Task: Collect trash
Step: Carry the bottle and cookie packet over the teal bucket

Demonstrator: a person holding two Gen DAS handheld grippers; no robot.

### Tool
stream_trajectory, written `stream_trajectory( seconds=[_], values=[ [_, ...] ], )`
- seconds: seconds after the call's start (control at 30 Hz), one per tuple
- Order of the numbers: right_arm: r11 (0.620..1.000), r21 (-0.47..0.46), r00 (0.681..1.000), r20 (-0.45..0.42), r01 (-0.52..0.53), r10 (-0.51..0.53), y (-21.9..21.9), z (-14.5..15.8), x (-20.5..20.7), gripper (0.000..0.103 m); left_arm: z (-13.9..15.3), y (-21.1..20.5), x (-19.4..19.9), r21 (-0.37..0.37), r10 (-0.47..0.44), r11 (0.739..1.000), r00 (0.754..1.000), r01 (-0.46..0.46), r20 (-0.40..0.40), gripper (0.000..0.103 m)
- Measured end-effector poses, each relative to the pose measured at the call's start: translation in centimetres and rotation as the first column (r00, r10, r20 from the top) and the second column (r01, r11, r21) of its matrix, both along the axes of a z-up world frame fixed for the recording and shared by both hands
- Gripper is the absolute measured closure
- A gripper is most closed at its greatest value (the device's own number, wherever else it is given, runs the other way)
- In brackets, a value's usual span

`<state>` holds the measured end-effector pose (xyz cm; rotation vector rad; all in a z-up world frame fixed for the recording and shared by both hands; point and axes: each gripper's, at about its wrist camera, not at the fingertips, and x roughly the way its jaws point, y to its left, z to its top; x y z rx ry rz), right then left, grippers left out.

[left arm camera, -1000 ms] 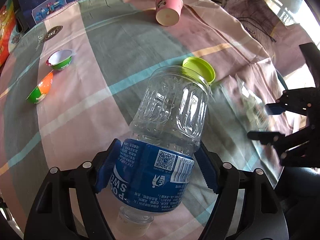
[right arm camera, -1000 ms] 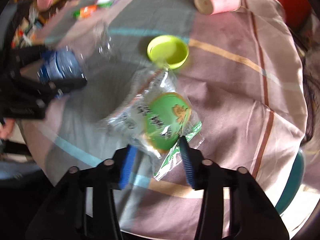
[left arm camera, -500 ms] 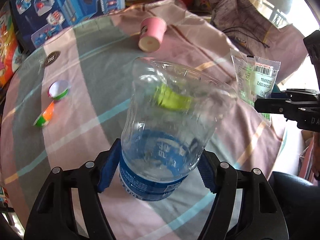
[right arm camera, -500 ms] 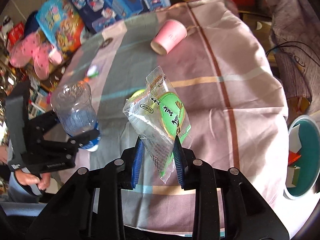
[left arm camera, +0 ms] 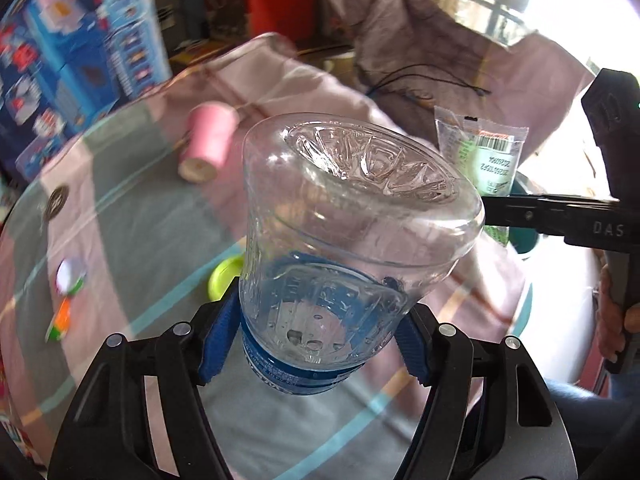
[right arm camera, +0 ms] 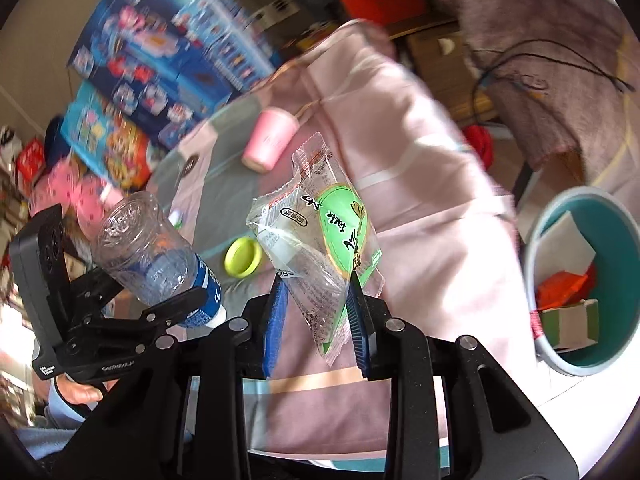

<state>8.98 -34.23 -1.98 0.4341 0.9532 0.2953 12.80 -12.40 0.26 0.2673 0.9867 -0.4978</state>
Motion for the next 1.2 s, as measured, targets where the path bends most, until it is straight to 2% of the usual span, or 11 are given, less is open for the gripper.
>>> stream_trajectory(
  seconds=[0.27, 0.43, 0.6, 0.9, 1.2],
  values=[
    [0.981, 0.063, 0.983, 0.026, 0.182, -0.184, -9.3, 0.1, -2.5, 0.075, 1.5, -10.0, 0.5, -0.003, -0.149, 0.989, 0.989, 0.149, 0.018, 0.033],
    [0.951, 0.091, 0.954, 0.029, 0.294, -0.298, -15.2, -0.2, -4.7, 0.075, 1.2, -16.4, 0.3, 0.01, -0.25, 0.968, 0.968, 0.25, 0.012, 0.033],
    [0.923, 0.1, 0.928, -0.002, 0.372, -0.373, -19.1, -1.3, -6.3, 0.075, 0.3, -21.9, 0.1, 0.006, -0.333, 0.943, 0.943, 0.334, -0.015, 0.033],
    [0.881, 0.07, 0.884, -0.056, 0.468, -0.465, -24.1, -2.9, -7.7, 0.075, -1.3, -29.0, 0.4, -0.023, -0.412, 0.911, 0.91, 0.412, -0.044, 0.033],
    [0.857, 0.05, 0.856, -0.11, 0.513, -0.506, -26.6, -4.1, -7.4, 0.075, -3.7, -32.3, 1.5, -0.038, -0.437, 0.899, 0.893, 0.436, -0.104, 0.033]
  ],
)
